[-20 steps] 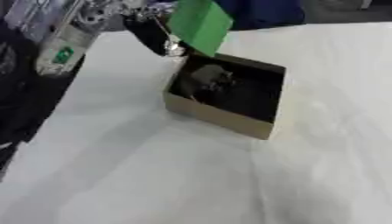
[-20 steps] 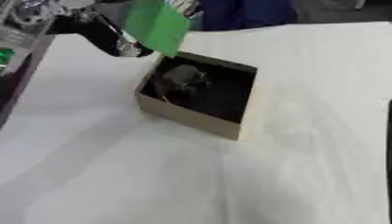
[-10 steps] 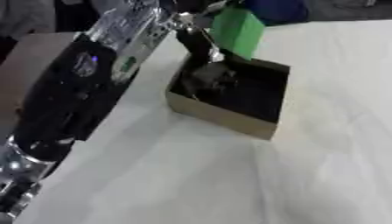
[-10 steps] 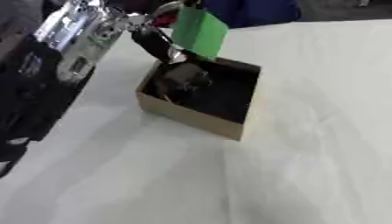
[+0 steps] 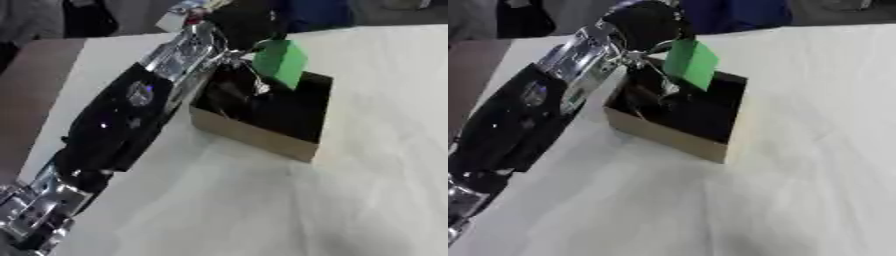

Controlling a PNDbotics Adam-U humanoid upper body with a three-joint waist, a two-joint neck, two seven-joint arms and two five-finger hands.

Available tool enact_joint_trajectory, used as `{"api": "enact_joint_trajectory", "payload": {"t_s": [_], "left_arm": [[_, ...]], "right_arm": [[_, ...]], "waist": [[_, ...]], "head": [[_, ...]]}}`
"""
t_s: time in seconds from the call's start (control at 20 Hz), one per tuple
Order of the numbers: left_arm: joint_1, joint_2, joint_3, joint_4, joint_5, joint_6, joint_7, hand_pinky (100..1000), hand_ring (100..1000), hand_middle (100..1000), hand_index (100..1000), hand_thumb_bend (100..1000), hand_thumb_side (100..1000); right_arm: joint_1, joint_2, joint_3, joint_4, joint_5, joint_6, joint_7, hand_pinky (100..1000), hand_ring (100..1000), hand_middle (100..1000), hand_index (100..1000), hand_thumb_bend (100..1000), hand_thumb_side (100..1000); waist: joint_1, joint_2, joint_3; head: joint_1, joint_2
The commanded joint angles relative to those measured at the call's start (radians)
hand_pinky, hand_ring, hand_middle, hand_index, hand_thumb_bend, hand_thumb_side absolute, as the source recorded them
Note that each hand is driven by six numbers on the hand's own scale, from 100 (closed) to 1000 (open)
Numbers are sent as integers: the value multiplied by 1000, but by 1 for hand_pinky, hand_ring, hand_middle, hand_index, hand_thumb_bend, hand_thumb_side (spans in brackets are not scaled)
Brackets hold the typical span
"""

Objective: Pick up objects on the table and place them in the box.

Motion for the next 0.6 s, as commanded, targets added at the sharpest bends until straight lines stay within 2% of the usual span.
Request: {"api": "enact_joint_trajectory", "payload": {"t_s": [0.05, 0.1, 0.15, 0.2, 0.3, 0.45, 0.55, 0.6], "left_arm": [[-14, 8, 4, -13, -47, -2, 12, 881, 863, 764, 895, 634, 628], [-13, 9, 4, -17, -60, -5, 16, 905, 890, 788, 924, 720, 630], [-13, 11, 5, -21, -74, -10, 17, 928, 900, 796, 926, 754, 629], [-12, 13, 7, -29, -90, -13, 17, 941, 919, 811, 933, 828, 643], [-11, 14, 11, -44, -116, -15, 17, 941, 921, 814, 934, 848, 644], [-8, 17, 18, -62, -129, -12, 20, 937, 919, 811, 928, 802, 640], [-5, 18, 26, -79, -117, 0, 30, 925, 911, 800, 914, 697, 650], [-4, 21, 35, -98, -108, 16, 45, 907, 897, 780, 892, 610, 662]], "right_arm": [[-18, -3, -8, -21, -7, 3, -1, 971, 829, 765, 863, 292, 585], [-17, -3, -8, -22, -7, 4, -1, 971, 829, 765, 864, 291, 586], [-16, -3, -8, -23, -7, 5, -2, 971, 829, 765, 864, 296, 590], [-15, -2, -9, -23, -8, 5, -2, 971, 829, 765, 864, 291, 585], [-14, -2, -9, -25, -8, 7, -2, 971, 829, 765, 864, 291, 583], [-14, 0, -9, -26, -8, 8, -4, 970, 829, 765, 864, 293, 580], [-13, 1, -9, -27, -8, 9, -5, 970, 829, 765, 864, 292, 581], [-12, 1, -10, -28, -8, 9, -5, 970, 829, 766, 864, 293, 580]], "waist": [[-5, -24, -1], [-4, -24, -1], [-4, -25, 0], [-4, -26, 0], [-4, -27, 0], [-4, -30, 0], [-5, -32, 1], [-6, -33, 3]], "head": [[0, -11], [-1, -12], [-1, -12], [-2, -12], [-3, -10], [-2, -9], [-3, -8], [-3, -7]]}}
